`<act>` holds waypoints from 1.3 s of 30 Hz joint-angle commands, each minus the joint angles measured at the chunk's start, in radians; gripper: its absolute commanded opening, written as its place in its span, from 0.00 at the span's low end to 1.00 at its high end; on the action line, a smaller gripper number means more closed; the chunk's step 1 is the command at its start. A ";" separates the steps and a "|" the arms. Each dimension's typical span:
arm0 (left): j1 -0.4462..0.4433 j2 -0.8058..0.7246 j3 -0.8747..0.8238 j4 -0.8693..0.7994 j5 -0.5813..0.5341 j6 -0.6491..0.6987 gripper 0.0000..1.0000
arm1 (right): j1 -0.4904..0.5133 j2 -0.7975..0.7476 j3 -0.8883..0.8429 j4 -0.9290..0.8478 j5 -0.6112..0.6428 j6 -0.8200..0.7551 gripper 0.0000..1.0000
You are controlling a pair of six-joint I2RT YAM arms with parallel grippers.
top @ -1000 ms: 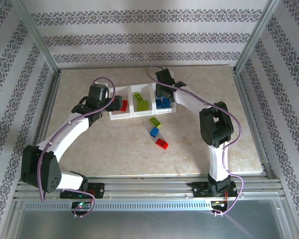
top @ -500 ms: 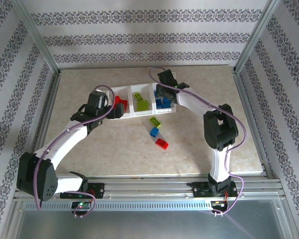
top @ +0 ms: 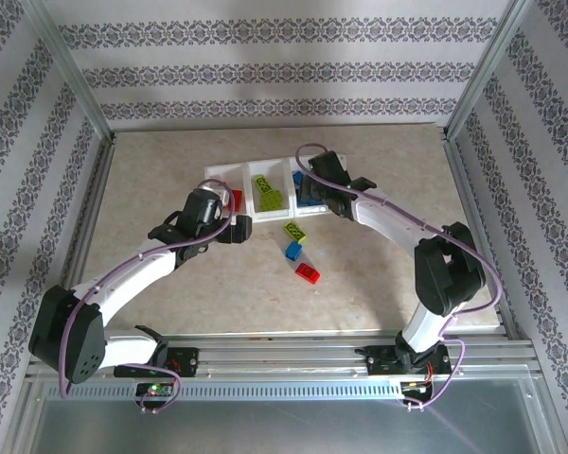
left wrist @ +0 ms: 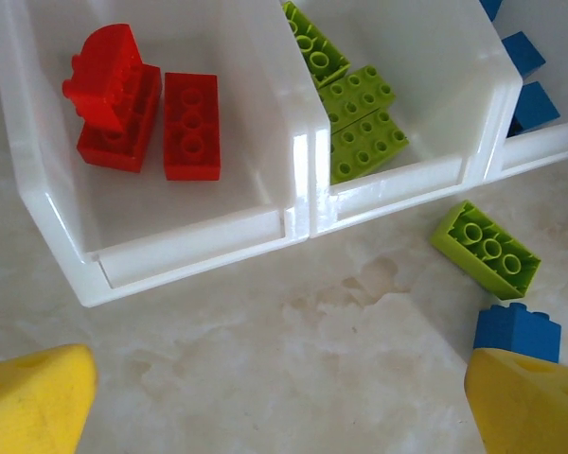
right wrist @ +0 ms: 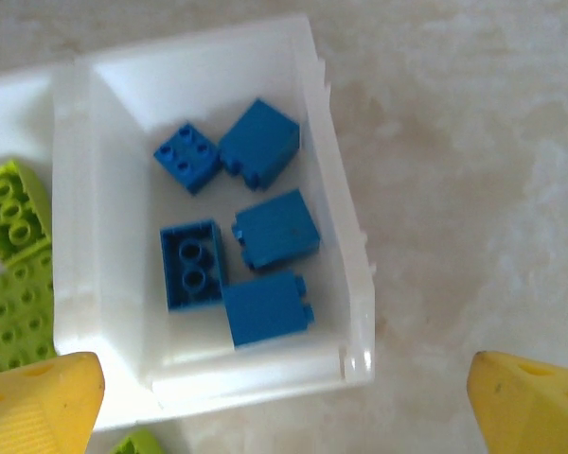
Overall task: Sort the legos into containers by color
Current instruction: Place the lego in the container, then pick up the lego from the center of the table.
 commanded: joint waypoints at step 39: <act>-0.014 -0.010 -0.077 0.072 -0.039 -0.089 1.00 | 0.256 0.185 -0.073 -0.132 -0.079 0.315 0.81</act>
